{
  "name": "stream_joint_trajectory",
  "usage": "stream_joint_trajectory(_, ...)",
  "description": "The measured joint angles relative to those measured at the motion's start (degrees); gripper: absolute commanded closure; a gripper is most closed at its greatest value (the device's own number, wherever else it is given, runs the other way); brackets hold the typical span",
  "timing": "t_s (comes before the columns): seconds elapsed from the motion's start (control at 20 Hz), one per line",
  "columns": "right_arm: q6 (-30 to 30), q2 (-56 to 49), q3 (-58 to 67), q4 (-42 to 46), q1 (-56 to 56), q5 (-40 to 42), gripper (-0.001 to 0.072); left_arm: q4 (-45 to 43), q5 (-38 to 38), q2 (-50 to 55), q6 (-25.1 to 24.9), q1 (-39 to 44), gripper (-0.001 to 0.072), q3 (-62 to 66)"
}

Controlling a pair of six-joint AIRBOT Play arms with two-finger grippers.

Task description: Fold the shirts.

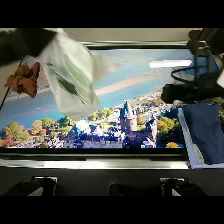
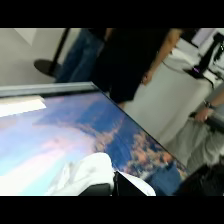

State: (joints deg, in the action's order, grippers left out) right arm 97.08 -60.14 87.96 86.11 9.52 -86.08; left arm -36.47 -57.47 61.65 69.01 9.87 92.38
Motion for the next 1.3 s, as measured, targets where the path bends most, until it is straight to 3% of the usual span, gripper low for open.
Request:
stream_joint_trajectory(0.2,0.02,7.06,0.04,2.97,0.00,-1.03,0.0156,-3.74,-4.15,0.79,2.25,7.61,0.0685,-7.52)
stream_joint_trajectory(0.4,1.62,7.65,0.04,3.93,0.00,-5.62,0.0157,-5.03,-7.96,9.70,3.06,10.01,0.0675,-12.76)
stream_joint_trajectory(0.45,1.97,6.71,0.04,4.02,0.00,-6.60,0.0157,-5.31,-9.29,13.18,3.15,10.29,0.0507,-13.38)
stream_joint_trajectory(0.5,2.12,5.49,0.04,4.15,0.00,-7.02,0.0157,-5.16,-10.21,16.39,3.26,10.36,0.0237,-13.68)
stream_joint_trajectory(0.7,1.40,-2.62,0.02,4.15,0.00,-6.91,0.0157,-2.47,-18.05,25.75,3.48,7.63,0.0214,-10.49)
stream_joint_trajectory(0.8,-0.17,-7.67,0.02,3.78,0.00,-6.91,0.0158,-3.52,-20.98,26.71,4.17,3.41,0.0004,-6.71)
stream_joint_trajectory(1.0,-2.69,-15.85,-2.32,-2.49,0.00,-5.53,0.0157,-12.81,-25.24,24.81,8.35,-7.63,-0.0007,-3.04)
stream_joint_trajectory(1.05,-3.34,-17.03,-4.00,-5.05,0.00,-4.55,0.0157,-14.91,-26.25,24.35,8.92,-9.73,0.0057,-3.96)
stream_joint_trajectory(1.25,-5.66,-19.32,-12.72,-13.38,0.00,-0.15,0.0151,-19.74,-27.52,23.63,10.12,-14.08,0.0065,-14.60)
stream_joint_trajectory(1.3,-6.19,-19.61,-14.88,-14.60,0.02,0.68,0.0121,-20.09,-26.05,23.52,10.25,-14.16,0.0107,-18.12)
